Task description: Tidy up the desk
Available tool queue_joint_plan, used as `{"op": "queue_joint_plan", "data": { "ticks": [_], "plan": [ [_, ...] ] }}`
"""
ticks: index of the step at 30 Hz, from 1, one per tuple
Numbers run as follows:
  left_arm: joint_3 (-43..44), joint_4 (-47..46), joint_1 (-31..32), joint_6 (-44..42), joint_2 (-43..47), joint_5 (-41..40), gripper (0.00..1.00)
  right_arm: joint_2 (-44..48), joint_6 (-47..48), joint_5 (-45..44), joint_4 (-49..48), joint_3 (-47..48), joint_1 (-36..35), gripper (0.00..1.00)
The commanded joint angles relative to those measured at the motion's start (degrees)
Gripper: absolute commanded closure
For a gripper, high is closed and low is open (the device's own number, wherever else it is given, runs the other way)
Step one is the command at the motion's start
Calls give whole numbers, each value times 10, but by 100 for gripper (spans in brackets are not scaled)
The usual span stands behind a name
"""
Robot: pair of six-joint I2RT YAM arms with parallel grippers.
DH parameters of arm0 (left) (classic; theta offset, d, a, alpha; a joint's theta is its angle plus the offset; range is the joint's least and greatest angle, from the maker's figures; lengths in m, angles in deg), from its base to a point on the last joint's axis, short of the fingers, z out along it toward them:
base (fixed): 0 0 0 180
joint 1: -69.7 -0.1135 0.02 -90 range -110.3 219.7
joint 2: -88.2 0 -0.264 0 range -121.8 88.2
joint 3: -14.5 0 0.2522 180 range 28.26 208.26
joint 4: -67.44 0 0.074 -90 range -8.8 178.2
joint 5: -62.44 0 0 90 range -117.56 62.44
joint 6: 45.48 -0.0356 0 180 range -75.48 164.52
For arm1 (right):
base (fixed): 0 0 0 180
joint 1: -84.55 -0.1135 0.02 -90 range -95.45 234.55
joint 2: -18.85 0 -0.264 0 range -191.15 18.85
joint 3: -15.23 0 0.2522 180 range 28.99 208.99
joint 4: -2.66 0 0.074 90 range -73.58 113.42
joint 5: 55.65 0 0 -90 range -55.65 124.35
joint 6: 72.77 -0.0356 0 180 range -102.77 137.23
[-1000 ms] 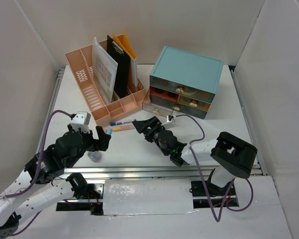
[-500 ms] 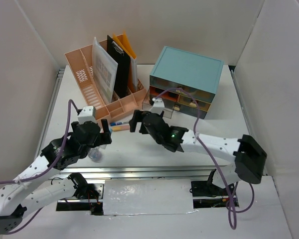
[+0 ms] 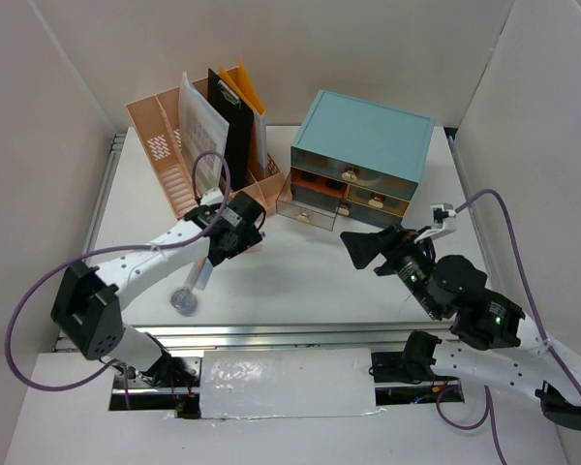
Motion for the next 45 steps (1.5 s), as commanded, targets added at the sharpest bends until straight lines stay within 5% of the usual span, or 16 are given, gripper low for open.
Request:
{"op": "queue_joint_plan", "data": {
  "ticks": [1, 13, 37, 39, 40, 42, 45],
  "plan": [
    [56, 30, -7, 138, -49, -24, 8, -9, 4, -14, 121, 20, -5, 0],
    [184, 181, -65, 246, -268, -8, 15, 69, 17, 30, 162, 15, -6, 0],
    [119, 95, -99, 253, -312, 16, 22, 111, 22, 47, 135, -24, -8, 0],
    [119, 95, -99, 248, -322, 30, 34, 112, 22, 50, 131, -25, -8, 0],
    [116, 93, -98, 245, -324, 35, 70, 113, 22, 50, 131, -25, -6, 0],
    [99, 82, -98, 245, -320, 53, 100, 118, 21, 51, 130, -25, -7, 0],
    [70, 72, -96, 248, -292, 63, 100, 123, 21, 53, 130, -26, -6, 0]
  ]
}}
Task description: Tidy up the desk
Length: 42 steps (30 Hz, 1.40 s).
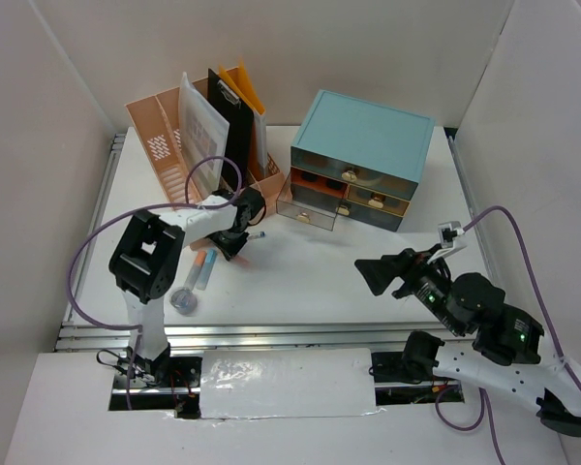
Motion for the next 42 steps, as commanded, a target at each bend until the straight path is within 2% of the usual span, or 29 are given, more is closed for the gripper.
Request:
{"op": "queue_joint_plan", "data": {
  "ticks": [1, 6, 10, 12, 14, 15, 17, 19, 20, 23, 28, 31, 32, 33, 34, 35, 36, 38, 42],
  "plan": [
    [-51, 7, 9, 4, 9, 36, 100, 12, 8, 3, -25, -4, -5, 0],
    [-33, 49, 73, 21, 95, -14, 100, 8, 12, -4, -26, 1, -3, 0],
    [70, 109, 141, 20, 147, -123, 100, 3, 20, -18, -23, 15, -3, 0],
    [96, 86, 164, -29, 163, -149, 100, 2, 24, -20, -25, 20, -3, 0],
    [104, -3, 167, -74, 196, -159, 100, 0, 24, -25, -23, 25, -3, 0],
    [95, -51, 165, -128, 207, -154, 100, -1, 24, -25, -22, 26, -4, 0],
    [65, -185, 163, -182, 237, -133, 100, -3, 23, -26, -20, 28, -3, 0],
    [33, -269, 163, -204, 252, -120, 100, -5, 20, -26, -19, 29, -3, 0],
    [24, -348, 163, -224, 254, -119, 100, -5, 18, -26, -18, 27, -4, 0],
    [16, -445, 158, -246, 234, -107, 99, -2, 14, -24, -20, 23, -3, 0],
    [77, -485, 146, -259, 145, -85, 99, -5, 9, -19, -9, 21, -3, 0],
    [108, -470, 138, -243, 111, -77, 84, 1, 6, -19, -6, 16, -4, 0],
    [112, -470, 134, -239, 106, -68, 68, 2, 5, -19, -5, 16, -3, 0],
    [118, -468, 132, -236, 100, -64, 58, 4, 7, -19, -4, 17, -3, 0],
    [116, -475, 131, -235, 99, -61, 36, 4, 7, -19, 1, 18, -3, 0],
    [114, -482, 128, -237, 99, -57, 22, 4, 9, -20, 1, 19, -4, 0],
    [115, -486, 127, -238, 98, -49, 15, 4, 10, -23, 2, 20, -3, 0],
    [122, -492, 120, -246, 96, -38, 7, 2, 13, -20, -1, 19, -4, 0],
    [136, -485, 110, -259, 98, -10, 2, -4, 13, -14, -5, 16, -5, 0]
  ]
}}
